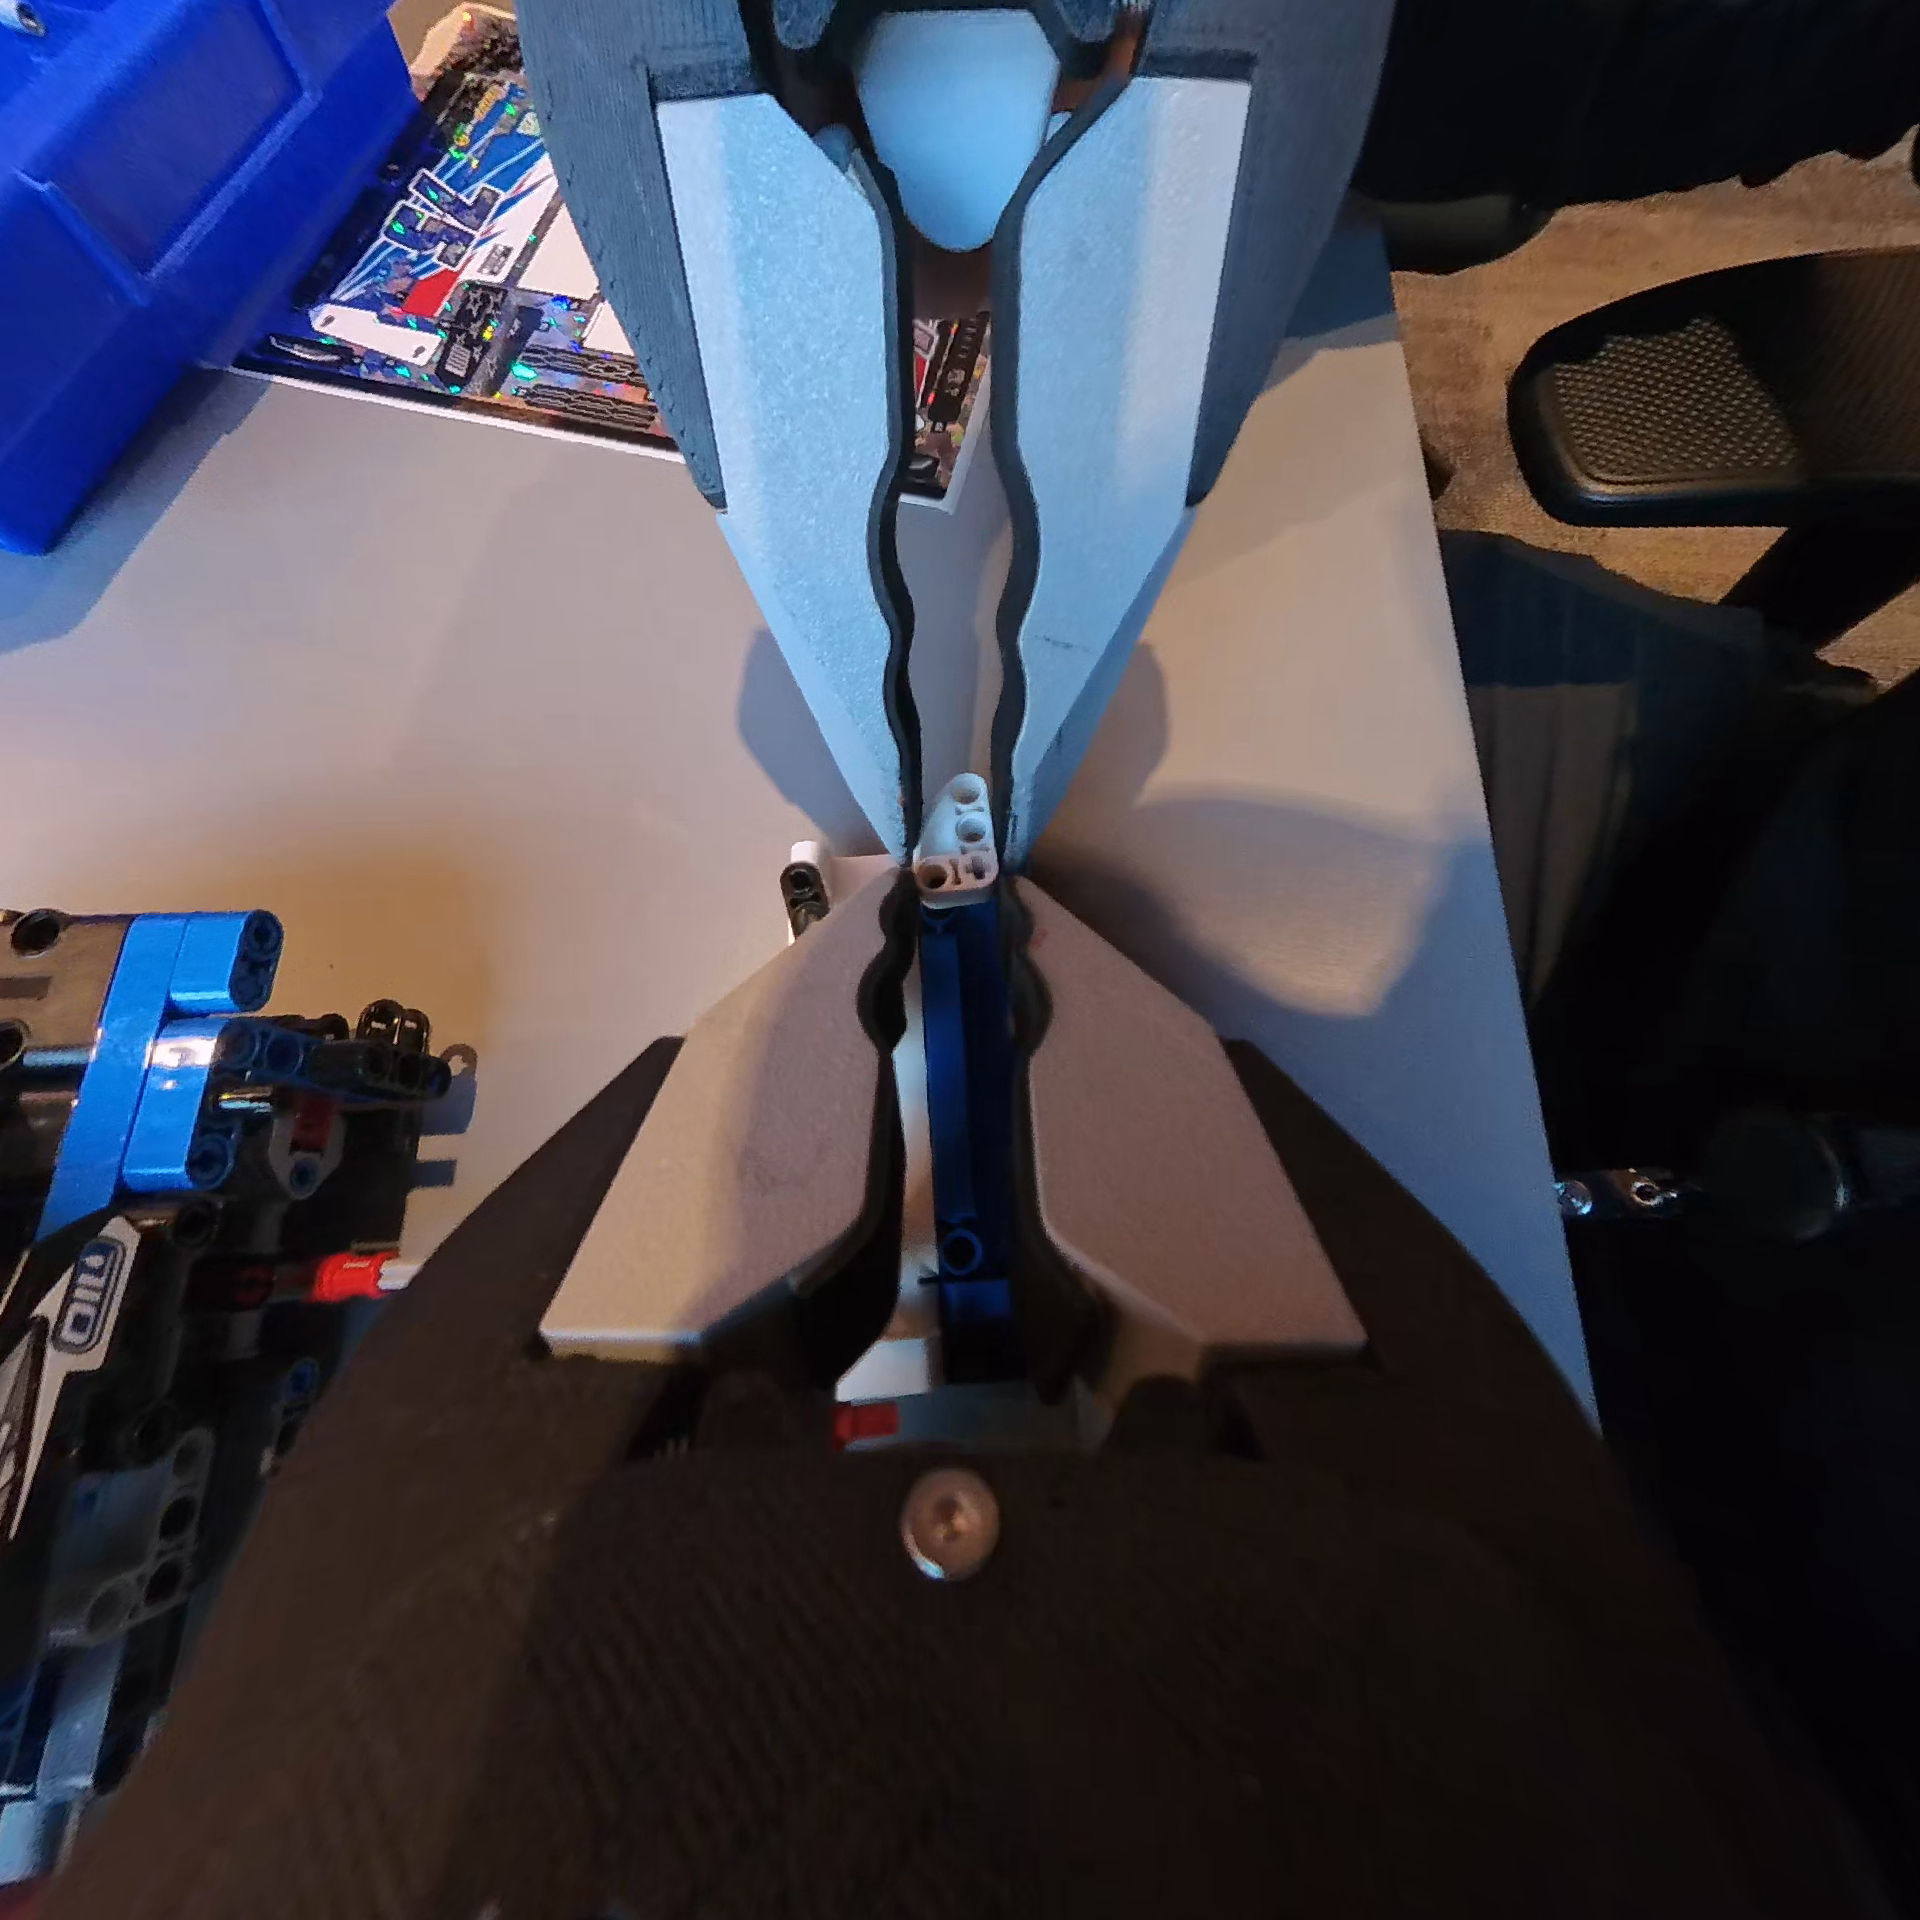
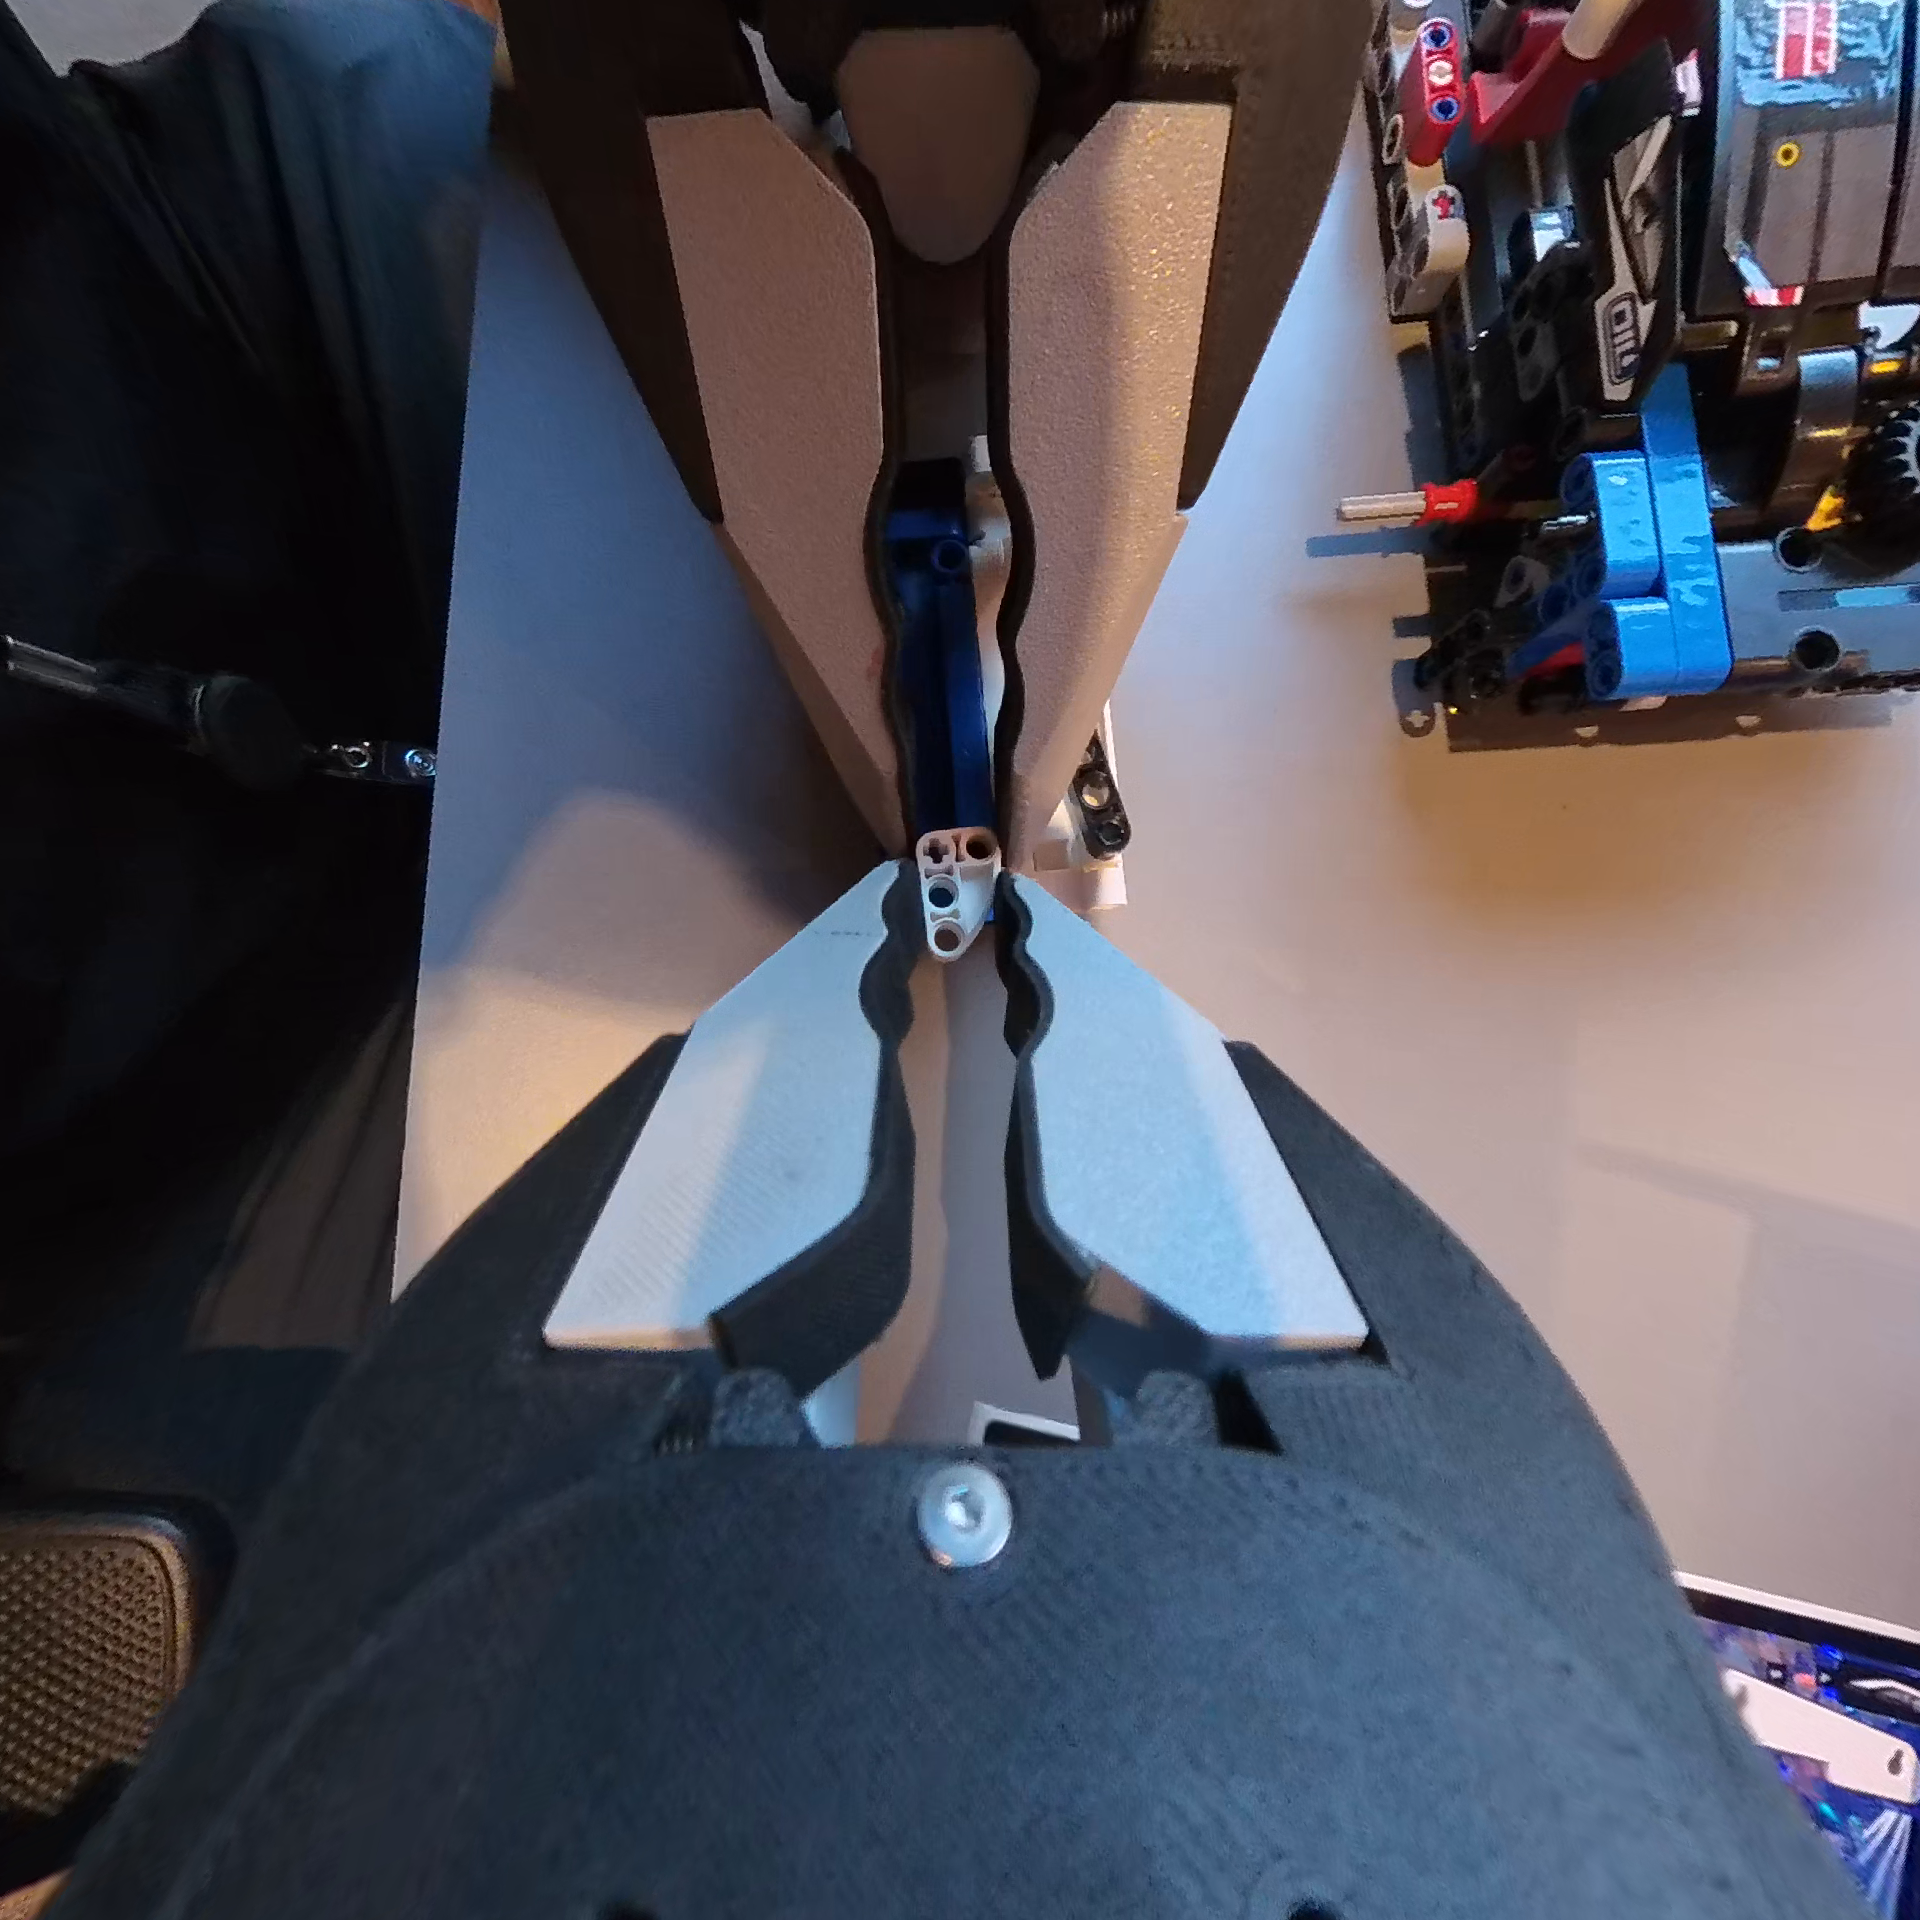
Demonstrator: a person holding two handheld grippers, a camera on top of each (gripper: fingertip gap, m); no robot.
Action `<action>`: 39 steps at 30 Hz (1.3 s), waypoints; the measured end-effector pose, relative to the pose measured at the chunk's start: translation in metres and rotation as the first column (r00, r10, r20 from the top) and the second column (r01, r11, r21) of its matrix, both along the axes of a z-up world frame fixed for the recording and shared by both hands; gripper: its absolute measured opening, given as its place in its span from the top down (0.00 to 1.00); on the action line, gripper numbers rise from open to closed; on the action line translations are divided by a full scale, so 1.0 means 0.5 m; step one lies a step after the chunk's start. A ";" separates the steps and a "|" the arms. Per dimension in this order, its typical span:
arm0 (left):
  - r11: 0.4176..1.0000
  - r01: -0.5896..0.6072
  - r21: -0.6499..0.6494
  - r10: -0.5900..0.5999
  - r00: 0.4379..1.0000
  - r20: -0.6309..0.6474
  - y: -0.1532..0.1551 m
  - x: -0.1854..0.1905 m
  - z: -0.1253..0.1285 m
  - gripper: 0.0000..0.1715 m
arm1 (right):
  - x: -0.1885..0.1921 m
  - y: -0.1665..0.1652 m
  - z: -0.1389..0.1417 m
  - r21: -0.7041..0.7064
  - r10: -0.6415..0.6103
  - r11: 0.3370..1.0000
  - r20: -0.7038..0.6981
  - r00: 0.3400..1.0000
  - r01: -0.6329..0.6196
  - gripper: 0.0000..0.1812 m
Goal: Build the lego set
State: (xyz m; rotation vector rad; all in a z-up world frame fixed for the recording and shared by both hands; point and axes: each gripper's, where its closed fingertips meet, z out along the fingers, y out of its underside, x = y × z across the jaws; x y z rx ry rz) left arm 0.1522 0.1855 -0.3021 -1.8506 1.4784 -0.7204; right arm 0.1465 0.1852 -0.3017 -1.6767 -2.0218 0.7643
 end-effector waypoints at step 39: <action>0.999 -0.042 -0.033 0.042 0.999 0.004 0.013 -0.015 -0.005 0.93 | -0.017 0.006 0.018 0.307 0.050 0.951 -0.207 0.977 0.016 0.97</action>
